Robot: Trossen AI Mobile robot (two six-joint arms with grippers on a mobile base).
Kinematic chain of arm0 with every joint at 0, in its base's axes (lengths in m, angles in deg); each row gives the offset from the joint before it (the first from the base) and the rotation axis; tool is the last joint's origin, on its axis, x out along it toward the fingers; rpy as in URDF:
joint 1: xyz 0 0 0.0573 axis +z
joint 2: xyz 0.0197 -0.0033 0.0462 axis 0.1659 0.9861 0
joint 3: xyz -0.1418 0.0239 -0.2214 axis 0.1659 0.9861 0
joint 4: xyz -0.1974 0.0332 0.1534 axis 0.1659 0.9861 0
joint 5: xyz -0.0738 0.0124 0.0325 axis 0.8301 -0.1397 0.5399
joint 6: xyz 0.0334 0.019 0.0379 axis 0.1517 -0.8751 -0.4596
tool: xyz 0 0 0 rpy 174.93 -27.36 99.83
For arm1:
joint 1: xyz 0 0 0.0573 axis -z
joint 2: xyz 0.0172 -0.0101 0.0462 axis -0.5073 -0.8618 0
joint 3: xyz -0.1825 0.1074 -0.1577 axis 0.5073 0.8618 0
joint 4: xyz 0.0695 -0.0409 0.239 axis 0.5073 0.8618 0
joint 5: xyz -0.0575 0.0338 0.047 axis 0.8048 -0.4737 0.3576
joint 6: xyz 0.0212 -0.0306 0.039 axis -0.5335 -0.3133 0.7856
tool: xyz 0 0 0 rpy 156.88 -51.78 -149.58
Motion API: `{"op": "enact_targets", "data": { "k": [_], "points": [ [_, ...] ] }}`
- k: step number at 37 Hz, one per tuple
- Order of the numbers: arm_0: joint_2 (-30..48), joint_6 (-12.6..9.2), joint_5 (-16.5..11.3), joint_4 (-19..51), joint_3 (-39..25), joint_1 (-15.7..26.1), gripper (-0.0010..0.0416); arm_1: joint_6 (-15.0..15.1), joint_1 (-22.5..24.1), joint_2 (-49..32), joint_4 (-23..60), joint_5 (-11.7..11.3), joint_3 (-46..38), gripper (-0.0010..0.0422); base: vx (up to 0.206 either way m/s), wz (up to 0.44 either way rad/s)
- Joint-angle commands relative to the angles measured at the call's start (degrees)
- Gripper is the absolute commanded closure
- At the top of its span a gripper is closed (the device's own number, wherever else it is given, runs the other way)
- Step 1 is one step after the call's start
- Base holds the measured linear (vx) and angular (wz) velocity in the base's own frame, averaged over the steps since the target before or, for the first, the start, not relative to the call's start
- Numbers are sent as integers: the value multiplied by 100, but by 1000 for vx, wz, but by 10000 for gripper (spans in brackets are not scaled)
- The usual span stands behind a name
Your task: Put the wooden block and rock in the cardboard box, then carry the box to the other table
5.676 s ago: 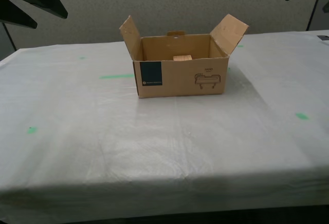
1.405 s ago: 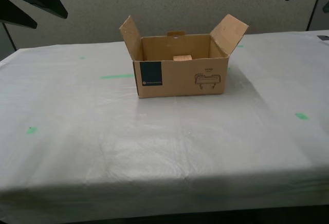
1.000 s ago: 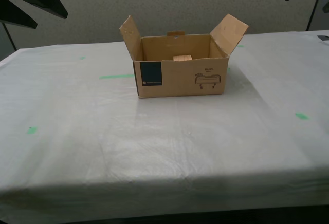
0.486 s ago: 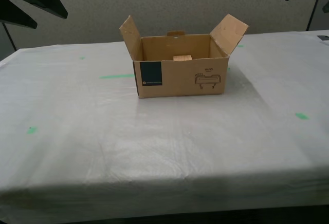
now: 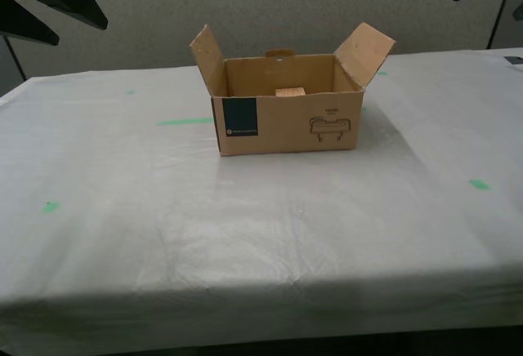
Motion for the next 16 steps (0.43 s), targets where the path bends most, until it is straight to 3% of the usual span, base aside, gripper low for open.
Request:
{"op": "enact_targets", "data": {
  "k": [1,16],
  "points": [
    [0,-17,4,-4,0,2,12,-11,0,0,-2,13,0,94,0,0],
    [0,-17,4,-4,0,2,12,-11,-2,0,-2,13,0,94,0,0]
  ]
}}
